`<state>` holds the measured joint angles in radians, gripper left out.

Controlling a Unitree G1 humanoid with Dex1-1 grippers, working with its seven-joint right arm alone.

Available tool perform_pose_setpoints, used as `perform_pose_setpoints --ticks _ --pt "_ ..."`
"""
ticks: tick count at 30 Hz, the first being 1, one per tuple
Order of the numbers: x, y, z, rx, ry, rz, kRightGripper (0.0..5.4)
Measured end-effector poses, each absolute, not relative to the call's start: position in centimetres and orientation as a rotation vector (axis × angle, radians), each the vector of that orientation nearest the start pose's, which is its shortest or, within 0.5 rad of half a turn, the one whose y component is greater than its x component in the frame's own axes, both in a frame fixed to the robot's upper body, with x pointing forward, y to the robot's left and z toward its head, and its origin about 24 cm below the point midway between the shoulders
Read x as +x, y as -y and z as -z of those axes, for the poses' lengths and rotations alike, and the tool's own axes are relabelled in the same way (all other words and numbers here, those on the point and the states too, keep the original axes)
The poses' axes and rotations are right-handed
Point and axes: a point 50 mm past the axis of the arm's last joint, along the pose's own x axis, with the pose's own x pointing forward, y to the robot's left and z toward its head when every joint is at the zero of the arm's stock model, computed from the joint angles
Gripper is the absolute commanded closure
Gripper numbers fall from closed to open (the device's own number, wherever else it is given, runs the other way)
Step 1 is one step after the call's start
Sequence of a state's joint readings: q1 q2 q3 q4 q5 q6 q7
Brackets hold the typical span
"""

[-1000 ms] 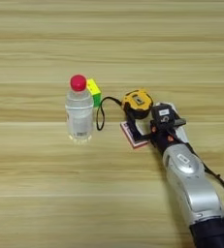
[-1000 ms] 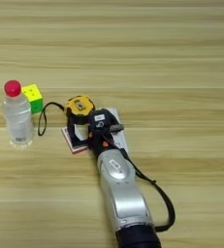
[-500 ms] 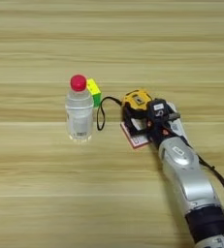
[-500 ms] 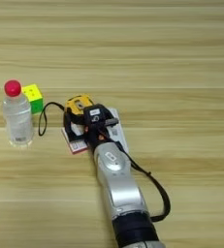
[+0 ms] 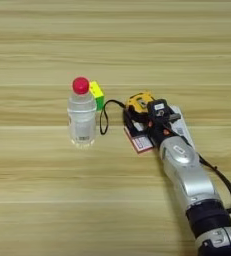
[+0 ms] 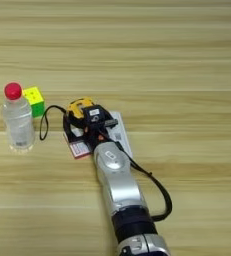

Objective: Move the objects on the table

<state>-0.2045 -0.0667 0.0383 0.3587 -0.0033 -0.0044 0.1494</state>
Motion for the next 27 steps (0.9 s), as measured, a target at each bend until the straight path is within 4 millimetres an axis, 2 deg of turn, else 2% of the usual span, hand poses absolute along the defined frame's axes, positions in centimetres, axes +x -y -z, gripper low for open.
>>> perform_pose_setpoints --ticks 7,24,27 --pt "28.67 13.61 -1.09 -0.072 -0.16 -0.23 0.73" --pt "28.67 13.69 -1.09 -0.07 -0.148 -0.225 0.79" --pt "28.86 14.23 -1.8 -0.071 -0.119 -0.203 0.79"
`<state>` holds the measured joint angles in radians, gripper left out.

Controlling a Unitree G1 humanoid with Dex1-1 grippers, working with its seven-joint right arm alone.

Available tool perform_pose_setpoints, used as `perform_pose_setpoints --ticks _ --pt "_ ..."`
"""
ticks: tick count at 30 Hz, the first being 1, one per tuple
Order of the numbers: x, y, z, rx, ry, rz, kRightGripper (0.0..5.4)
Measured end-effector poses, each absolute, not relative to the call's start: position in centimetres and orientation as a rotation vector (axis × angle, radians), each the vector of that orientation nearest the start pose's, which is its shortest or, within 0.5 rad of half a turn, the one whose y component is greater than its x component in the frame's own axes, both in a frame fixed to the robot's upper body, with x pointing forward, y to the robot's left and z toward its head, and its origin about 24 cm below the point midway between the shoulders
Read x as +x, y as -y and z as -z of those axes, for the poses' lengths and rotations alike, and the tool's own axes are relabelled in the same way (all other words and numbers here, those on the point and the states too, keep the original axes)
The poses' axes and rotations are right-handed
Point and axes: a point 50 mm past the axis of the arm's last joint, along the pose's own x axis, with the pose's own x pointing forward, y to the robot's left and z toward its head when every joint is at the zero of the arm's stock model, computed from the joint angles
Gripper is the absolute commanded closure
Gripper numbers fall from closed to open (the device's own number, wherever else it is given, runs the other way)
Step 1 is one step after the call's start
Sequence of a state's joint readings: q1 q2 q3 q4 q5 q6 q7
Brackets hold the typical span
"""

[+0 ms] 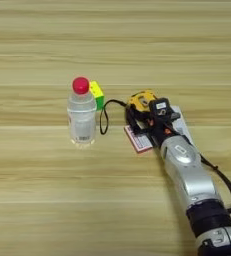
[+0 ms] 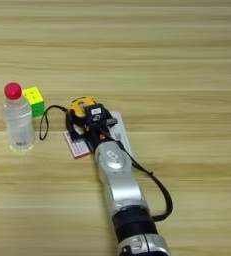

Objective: Move the objects on the table

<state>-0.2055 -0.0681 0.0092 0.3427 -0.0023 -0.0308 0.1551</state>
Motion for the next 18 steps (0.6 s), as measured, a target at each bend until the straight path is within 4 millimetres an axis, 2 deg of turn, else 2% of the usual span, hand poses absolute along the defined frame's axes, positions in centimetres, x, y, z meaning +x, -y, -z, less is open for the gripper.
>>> perform_pose_setpoints --ticks 8,12,13,16,18 --pt "29.6 16.7 -4.2 -0.07 -0.041 -0.12 0.79" --pt "29.8 19.3 -5.4 -0.079 -0.004 -0.041 0.79" --pt "29.8 20.6 -5.7 -0.083 0.005 -0.002 0.79" --pt "29.6 22.3 -6.1 -0.083 0.013 0.049 0.79" --pt "29.3 24.2 -6.3 -0.087 0.012 0.106 0.79"
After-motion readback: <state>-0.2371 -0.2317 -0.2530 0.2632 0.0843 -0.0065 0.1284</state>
